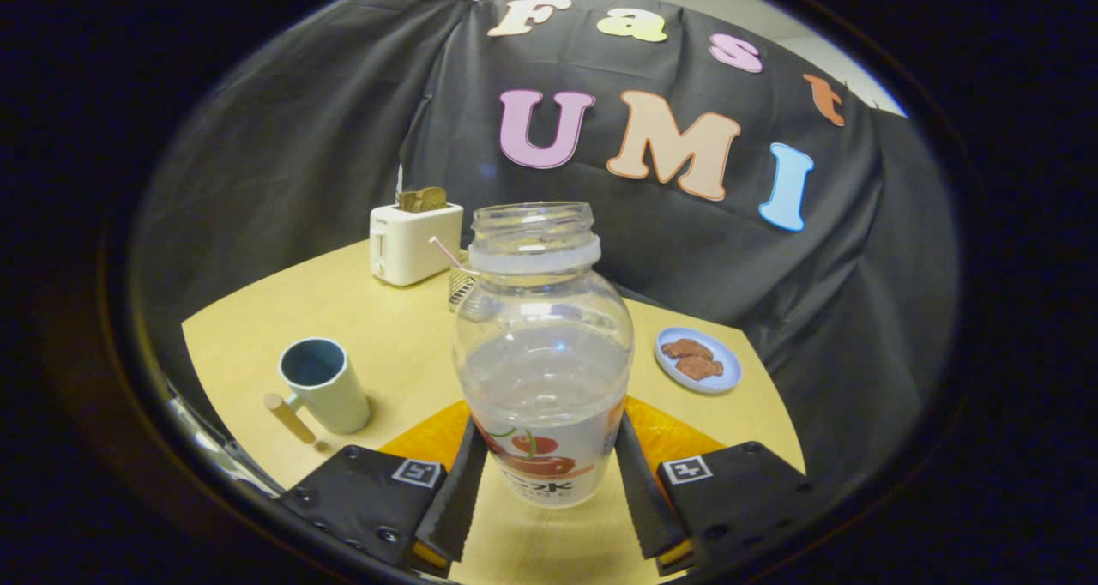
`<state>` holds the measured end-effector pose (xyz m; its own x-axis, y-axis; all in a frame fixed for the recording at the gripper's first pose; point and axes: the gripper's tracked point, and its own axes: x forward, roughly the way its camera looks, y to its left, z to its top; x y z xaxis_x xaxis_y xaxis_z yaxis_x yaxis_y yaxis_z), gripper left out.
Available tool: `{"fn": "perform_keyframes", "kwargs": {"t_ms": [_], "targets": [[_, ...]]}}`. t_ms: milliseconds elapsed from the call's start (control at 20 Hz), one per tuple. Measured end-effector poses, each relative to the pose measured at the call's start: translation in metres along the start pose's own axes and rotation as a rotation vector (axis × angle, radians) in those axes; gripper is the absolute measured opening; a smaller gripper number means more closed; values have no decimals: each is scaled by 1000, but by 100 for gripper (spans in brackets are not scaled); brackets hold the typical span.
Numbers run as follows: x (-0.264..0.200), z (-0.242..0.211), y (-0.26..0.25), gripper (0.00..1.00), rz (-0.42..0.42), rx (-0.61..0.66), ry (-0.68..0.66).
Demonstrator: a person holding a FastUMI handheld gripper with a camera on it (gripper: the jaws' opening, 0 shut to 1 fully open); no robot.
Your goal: Take the bottle from table, then pour the juice into the cup, finally place the bottle on the coaster
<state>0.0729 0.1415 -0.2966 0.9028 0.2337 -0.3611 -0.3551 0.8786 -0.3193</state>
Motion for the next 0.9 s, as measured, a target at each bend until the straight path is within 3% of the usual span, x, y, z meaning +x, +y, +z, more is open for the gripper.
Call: {"fn": "perform_keyframes", "kwargs": {"t_ms": [500,900], "targets": [[18,36,27,78,-115,-321,-67],[29,26,59,78,-178,-617,-64]]}}
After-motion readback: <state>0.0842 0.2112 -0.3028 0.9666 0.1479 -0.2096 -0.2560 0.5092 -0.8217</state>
